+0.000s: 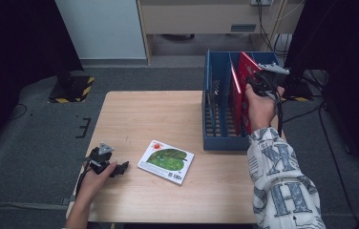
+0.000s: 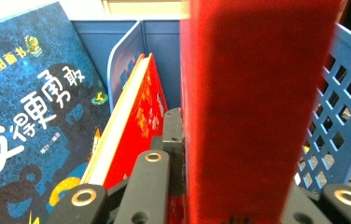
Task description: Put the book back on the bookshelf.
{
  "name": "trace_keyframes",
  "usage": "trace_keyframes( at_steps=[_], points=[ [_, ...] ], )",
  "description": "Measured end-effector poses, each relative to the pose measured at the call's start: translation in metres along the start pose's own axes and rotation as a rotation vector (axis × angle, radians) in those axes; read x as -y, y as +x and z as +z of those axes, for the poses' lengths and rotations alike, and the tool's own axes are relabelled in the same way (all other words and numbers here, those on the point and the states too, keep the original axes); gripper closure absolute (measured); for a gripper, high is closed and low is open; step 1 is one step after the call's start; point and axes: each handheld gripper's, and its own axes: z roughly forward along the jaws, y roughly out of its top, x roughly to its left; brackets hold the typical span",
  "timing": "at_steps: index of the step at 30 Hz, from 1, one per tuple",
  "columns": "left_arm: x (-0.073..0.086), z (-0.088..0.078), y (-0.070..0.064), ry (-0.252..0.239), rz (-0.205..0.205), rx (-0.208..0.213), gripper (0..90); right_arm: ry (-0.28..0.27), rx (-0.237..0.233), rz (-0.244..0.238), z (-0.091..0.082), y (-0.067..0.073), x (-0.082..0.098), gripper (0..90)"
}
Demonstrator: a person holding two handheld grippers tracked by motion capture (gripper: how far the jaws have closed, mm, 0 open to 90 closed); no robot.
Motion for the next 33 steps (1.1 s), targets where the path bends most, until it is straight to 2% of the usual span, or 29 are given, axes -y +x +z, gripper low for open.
trace_keyframes(
  at_steps=[19, 33],
  points=[
    [0.000, 0.000, 0.000, 0.000, 0.001, 0.001, 0.0, -0.013, 0.009, 0.008, 0.004, -0.001, 0.008, 78.9],
    [0.000, 0.000, 0.000, 0.001, 0.002, 0.001, 0.0, -0.006, 0.017, 0.014, 0.007, -0.003, 0.033, 78.8]
  ],
)
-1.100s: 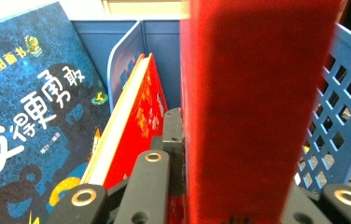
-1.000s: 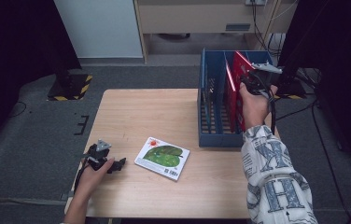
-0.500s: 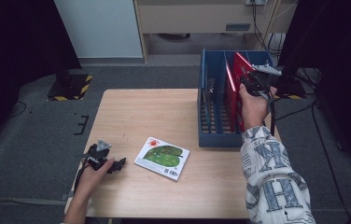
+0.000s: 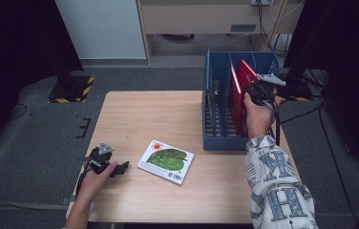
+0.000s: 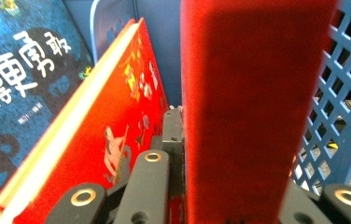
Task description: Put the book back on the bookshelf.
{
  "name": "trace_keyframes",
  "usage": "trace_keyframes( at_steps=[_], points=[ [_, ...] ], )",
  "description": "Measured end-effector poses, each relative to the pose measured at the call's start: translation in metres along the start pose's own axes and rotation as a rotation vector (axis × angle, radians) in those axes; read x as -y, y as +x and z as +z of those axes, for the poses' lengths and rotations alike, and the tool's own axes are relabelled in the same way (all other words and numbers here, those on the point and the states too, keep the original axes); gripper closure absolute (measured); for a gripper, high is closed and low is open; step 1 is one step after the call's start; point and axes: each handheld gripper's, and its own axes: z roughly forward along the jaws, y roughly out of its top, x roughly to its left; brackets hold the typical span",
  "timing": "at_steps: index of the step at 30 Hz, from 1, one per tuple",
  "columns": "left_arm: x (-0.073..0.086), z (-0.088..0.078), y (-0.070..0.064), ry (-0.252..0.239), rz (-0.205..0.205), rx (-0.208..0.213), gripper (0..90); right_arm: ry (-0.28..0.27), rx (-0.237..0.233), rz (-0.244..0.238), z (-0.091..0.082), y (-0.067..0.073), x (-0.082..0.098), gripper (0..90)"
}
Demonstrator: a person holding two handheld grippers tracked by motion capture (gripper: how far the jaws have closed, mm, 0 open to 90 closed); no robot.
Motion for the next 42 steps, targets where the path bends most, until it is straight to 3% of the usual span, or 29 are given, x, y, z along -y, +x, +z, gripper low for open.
trace_keyframes(
  at_steps=[12, 24, 32, 42],
  points=[
    [0.000, 0.000, 0.000, 0.001, 0.005, 0.002, 0.0, 0.012, -0.001, 0.001, 0.002, -0.001, 0.007, 78.3],
    [0.000, 0.000, -0.001, 0.000, 0.007, 0.007, 0.0, 0.057, -0.028, 0.000, -0.009, -0.003, 0.009, 75.8],
    [0.000, 0.000, -0.001, -0.001, 0.007, 0.007, 0.0, 0.078, -0.044, -0.048, -0.016, 0.003, 0.010, 74.8],
    [0.000, 0.000, -0.001, -0.001, 0.007, 0.008, 0.0, 0.094, -0.052, -0.047, -0.022, 0.000, 0.012, 73.8]
  ],
)
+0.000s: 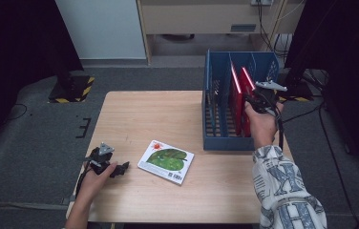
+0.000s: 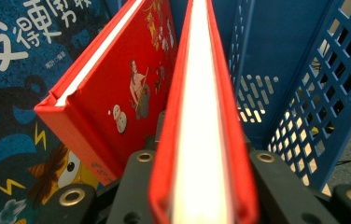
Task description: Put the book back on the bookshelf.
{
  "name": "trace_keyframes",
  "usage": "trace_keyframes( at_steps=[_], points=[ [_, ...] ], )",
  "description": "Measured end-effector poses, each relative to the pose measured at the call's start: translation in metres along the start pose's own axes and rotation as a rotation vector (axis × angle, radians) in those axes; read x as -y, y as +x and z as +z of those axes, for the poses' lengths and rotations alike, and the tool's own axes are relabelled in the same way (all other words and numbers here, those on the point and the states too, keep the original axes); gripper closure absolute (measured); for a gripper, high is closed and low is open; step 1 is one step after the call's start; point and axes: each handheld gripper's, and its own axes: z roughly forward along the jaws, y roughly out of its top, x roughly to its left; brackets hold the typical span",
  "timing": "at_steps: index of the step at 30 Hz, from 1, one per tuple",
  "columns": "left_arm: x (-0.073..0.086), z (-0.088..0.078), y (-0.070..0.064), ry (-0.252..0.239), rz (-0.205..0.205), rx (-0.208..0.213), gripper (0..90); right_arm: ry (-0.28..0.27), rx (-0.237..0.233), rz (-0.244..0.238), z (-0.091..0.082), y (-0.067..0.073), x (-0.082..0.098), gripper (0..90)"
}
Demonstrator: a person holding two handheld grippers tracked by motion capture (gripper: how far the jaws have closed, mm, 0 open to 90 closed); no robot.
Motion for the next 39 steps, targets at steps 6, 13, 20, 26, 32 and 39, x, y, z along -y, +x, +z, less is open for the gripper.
trace_keyframes(
  at_steps=[6, 13, 20, 26, 32, 39],
  points=[
    [0.000, 0.000, 0.000, 0.000, 0.000, 0.000, 0.0, 0.002, -0.006, 0.004, -0.003, -0.002, 0.000, 72.5],
    [0.000, 0.000, 0.000, 0.000, 0.000, 0.000, 0.0, -0.003, -0.009, 0.004, -0.008, -0.004, -0.001, 71.8],
    [0.000, 0.000, 0.000, 0.000, 0.000, 0.000, 0.0, -0.015, -0.015, -0.006, -0.013, -0.003, -0.007, 70.0],
    [0.000, 0.000, 0.000, 0.000, 0.000, 0.000, 0.0, -0.015, -0.017, -0.046, -0.017, 0.000, -0.018, 71.8],
    [0.000, 0.000, 0.000, 0.001, 0.000, 0.000, 0.0, 0.011, -0.008, -0.054, -0.014, 0.000, -0.021, 72.9],
    [0.000, 0.000, 0.000, 0.000, 0.000, 0.000, 0.0, 0.039, -0.004, -0.052, -0.012, 0.000, -0.023, 73.4]
  ],
)
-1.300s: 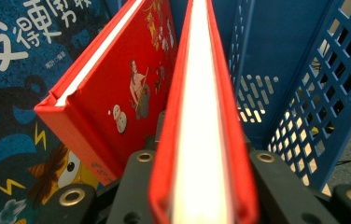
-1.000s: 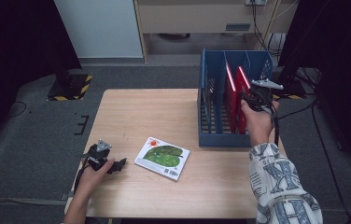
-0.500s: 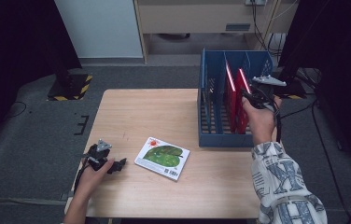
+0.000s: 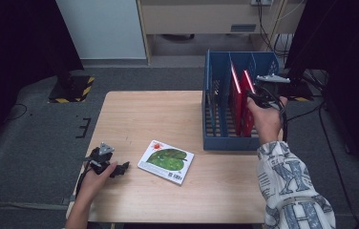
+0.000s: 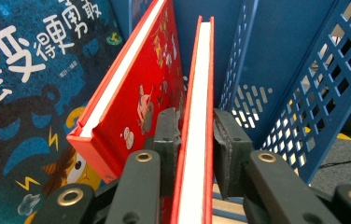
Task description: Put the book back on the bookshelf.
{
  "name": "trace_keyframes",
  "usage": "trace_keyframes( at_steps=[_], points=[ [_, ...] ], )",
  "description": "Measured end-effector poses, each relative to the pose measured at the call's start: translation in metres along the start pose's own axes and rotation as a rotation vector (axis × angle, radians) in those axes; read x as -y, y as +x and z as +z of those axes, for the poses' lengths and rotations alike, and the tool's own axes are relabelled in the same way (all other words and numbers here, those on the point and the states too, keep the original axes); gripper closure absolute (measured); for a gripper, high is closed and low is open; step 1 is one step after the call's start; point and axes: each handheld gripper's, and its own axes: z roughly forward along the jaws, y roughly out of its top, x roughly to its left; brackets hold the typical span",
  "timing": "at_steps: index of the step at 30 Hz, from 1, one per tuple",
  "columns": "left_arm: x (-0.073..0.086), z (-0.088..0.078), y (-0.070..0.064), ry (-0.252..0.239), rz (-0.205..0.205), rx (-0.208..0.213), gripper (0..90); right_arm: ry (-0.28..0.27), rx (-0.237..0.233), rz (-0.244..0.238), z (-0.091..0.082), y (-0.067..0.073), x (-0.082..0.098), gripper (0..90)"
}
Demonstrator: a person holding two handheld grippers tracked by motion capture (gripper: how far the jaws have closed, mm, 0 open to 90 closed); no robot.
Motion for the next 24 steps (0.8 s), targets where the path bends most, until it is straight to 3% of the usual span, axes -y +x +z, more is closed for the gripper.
trace_keyframes(
  at_steps=[7, 24],
  points=[
    [-0.0001, 0.0001, -0.0001, 0.000, 0.000, 0.000, 0.0, 0.012, 0.003, 0.018, 0.0002, 0.0017, -0.0017, 75.5],
    [-0.0003, 0.0003, -0.0001, 0.000, 0.000, 0.000, 0.0, -0.015, 0.061, 0.057, 0.0012, 0.0012, -0.0030, 79.1]
  ],
)
